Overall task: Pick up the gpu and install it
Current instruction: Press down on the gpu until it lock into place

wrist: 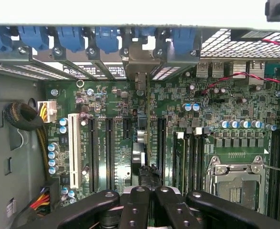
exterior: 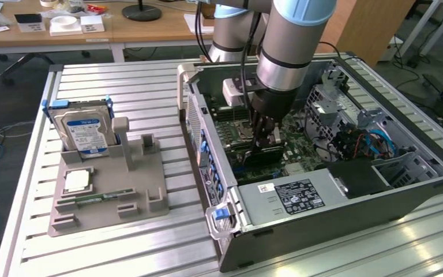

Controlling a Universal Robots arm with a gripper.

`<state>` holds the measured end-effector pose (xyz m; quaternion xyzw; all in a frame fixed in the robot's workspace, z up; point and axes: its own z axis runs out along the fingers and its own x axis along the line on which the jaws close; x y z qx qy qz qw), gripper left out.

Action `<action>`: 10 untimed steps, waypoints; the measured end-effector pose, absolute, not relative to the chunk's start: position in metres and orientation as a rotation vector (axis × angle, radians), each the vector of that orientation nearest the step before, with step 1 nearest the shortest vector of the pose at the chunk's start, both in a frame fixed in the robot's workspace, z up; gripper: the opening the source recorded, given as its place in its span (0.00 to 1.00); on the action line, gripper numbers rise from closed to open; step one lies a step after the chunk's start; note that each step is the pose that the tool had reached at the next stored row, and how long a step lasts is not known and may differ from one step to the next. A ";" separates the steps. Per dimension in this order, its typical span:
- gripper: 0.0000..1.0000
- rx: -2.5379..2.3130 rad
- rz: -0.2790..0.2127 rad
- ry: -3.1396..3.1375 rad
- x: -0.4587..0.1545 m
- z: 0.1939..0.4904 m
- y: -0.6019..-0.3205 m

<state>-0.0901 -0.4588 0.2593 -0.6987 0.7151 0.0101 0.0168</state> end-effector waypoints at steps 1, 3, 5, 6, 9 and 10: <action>0.11 -2.172 0.032 2.223 -0.090 0.259 -0.459; 0.11 -2.172 0.032 2.223 -0.090 0.259 -0.459; 0.11 -2.171 0.032 2.222 -0.090 0.259 -0.459; 0.11 -2.171 0.032 2.222 -0.090 0.260 -0.459; 0.11 -2.171 0.032 2.222 -0.090 0.265 -0.459; 0.11 -2.171 0.032 2.222 -0.090 0.267 -0.459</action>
